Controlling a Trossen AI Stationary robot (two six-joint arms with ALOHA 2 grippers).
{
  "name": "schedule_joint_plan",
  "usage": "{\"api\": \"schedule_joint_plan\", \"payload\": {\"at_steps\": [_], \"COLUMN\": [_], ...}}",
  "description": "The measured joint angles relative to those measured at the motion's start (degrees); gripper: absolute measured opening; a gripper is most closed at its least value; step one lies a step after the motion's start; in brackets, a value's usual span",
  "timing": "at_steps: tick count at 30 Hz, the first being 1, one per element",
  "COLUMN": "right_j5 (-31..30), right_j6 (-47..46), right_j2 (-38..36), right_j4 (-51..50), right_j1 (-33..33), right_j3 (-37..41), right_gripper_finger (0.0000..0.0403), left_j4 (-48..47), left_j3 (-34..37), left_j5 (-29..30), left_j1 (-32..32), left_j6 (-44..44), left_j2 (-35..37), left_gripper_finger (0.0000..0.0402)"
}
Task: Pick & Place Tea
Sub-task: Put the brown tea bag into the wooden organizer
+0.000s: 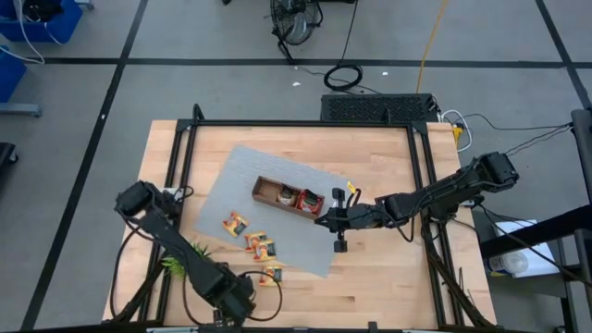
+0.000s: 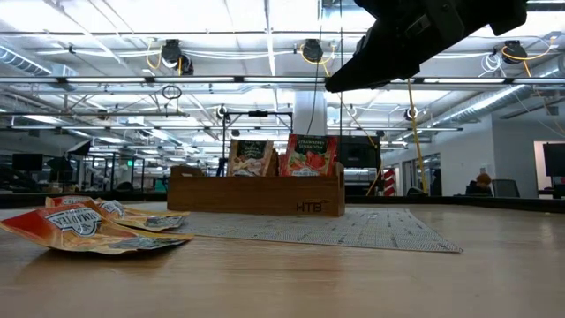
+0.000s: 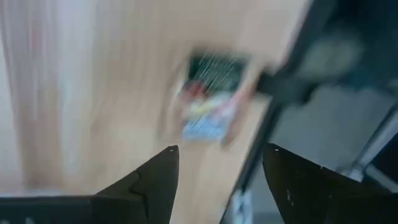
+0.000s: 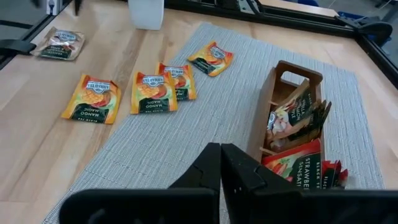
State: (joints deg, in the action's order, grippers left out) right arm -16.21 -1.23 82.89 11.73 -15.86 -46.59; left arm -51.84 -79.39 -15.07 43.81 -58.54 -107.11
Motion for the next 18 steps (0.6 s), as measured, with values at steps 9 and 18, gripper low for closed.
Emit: {"api": "schedule_joint_plan", "payload": {"at_steps": [9,18], "right_j5": [0.0,-0.1], "right_j6": [0.3,0.2], "right_j2": [0.0,0.0], "right_j4": [0.1,0.3], "right_j1": [0.0,0.0], "right_j3": [0.0,0.0], "right_gripper_finger": [0.0000,0.0000], "left_j4": [2.2,4.0], "left_j3": [0.0,0.0], "left_j5": [0.1,2.3], "left_j1": [1.5,2.5], "left_j6": [-2.0,-3.3], "left_j2": [-4.3,-6.1], "left_gripper_finger": [0.0236,0.0298]}}
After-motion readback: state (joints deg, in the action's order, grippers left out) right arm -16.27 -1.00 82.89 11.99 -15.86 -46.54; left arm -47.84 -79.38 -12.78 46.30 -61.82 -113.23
